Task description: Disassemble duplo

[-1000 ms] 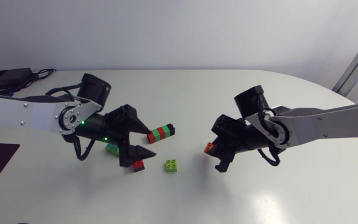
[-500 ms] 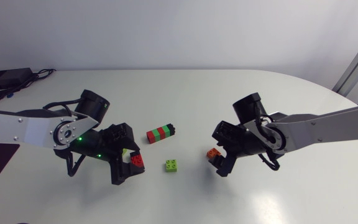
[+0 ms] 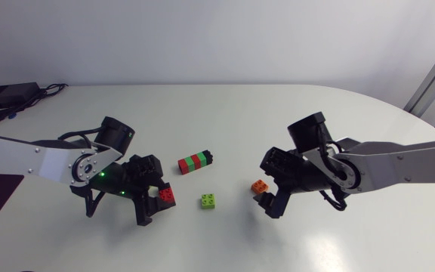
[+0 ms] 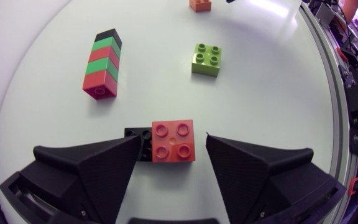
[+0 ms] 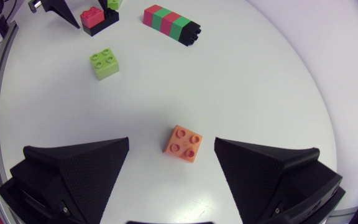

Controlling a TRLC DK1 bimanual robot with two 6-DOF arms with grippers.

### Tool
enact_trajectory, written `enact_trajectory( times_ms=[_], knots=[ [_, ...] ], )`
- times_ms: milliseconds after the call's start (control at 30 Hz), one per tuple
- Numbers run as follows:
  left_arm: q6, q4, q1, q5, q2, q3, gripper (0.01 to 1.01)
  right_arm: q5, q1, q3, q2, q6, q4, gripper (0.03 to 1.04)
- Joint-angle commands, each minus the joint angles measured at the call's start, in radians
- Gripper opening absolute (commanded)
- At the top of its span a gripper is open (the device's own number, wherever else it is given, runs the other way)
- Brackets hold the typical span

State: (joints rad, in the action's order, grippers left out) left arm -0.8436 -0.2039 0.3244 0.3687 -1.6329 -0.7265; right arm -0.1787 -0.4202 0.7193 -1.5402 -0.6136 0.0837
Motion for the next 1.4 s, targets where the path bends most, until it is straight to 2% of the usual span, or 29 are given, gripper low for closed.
enact_trajectory(
  times_ms=[0, 100, 300, 433, 600, 700, 800, 900, 1033, 1167, 1367],
  knots=[
    [0.001, 0.009, 0.004, -0.004, -0.024, 0.024, 0.585, 0.007, -0.009, -0.034, 0.022, 0.008, 0.021, 0.99],
    [0.009, 0.023, 0.005, -0.005, -0.033, 0.024, 0.400, 0.010, -0.020, -0.037, 0.035, 0.009, 0.033, 0.99],
    [0.008, 0.057, 0.028, -0.005, -0.045, 0.042, 0.348, 0.022, -0.042, -0.046, 0.058, 0.020, 0.034, 0.99],
    [0.000, 0.118, 0.059, -0.005, 0.036, 0.111, 0.316, 0.001, -0.042, -0.027, 0.088, 0.038, 0.085, 0.99],
    [-0.002, 0.205, 0.061, 0.082, 0.286, 0.222, 0.318, -0.246, 0.051, 0.095, 0.103, 0.080, 0.277, 0.99],
    [0.024, 0.228, 0.051, 0.184, 0.401, 0.248, 0.318, -0.389, 0.086, 0.181, 0.065, 0.091, 0.398, 0.99],
    [0.040, 0.239, 0.068, 0.222, 0.424, 0.242, 0.320, -0.484, 0.100, 0.264, 0.008, 0.107, 0.495, 0.97],
    [0.040, 0.267, 0.125, 0.222, 0.420, 0.251, 0.318, -0.559, 0.106, 0.327, -0.037, 0.129, 0.576, 0.96],
    [0.043, 0.339, 0.237, 0.141, 0.426, 0.282, 0.318, -0.636, 0.110, 0.394, -0.083, 0.164, 0.636, 0.92],
    [0.047, 0.413, 0.337, 0.035, 0.421, 0.294, 0.320, -0.686, 0.110, 0.453, -0.140, 0.184, 0.688, 0.91],
    [0.046, 0.480, 0.374, -0.011, 0.370, 0.272, 0.320, -0.711, 0.086, 0.517, -0.209, 0.206, 0.738, 0.87]
  ],
)
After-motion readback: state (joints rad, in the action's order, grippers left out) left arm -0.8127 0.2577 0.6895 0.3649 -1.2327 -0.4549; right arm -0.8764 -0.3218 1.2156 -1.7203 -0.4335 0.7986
